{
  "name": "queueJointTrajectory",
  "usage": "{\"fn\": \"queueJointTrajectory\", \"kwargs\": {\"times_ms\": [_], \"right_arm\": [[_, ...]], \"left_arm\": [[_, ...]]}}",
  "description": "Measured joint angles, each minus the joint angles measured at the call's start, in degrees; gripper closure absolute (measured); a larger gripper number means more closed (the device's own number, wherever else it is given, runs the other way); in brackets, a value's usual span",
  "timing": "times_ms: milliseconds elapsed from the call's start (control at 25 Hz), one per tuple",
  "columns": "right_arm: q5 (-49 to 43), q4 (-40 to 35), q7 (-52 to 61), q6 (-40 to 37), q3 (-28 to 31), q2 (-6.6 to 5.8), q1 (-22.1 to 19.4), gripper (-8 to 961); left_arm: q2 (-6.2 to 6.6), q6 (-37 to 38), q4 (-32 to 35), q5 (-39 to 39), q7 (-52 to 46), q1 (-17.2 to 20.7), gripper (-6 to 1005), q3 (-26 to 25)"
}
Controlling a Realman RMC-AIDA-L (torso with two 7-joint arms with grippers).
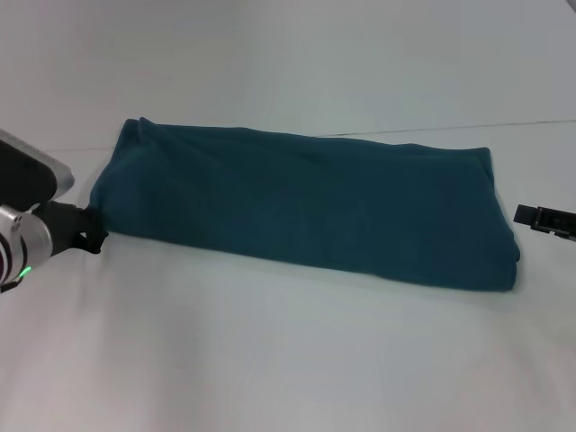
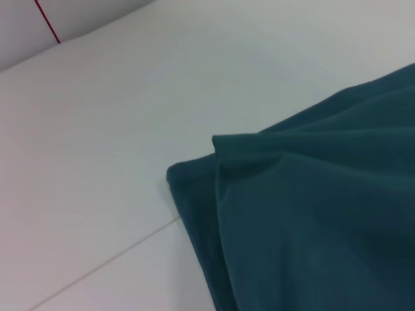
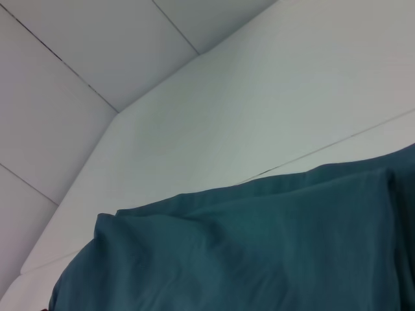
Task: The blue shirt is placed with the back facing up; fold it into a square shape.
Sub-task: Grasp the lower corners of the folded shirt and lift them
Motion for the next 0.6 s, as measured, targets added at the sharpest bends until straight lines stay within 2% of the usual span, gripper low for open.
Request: {"fn": "queueJointTrajectory", "kwargs": {"times_ms": [480,600], "right_arm": [[-0.97,0.04,0.22,-0.03,-0.31,-0.43,-0.1,417],[-1.6,0.05,0.25,0.13,-0.2,-0.44,-0.02,417]], "left_arm": [[-0.52,6.69,7.29,0.47,-4.03,4.37,998,0.0],[-0.62,8.01,9.11,3.53,-7.13,5.32,998,0.07]]}}
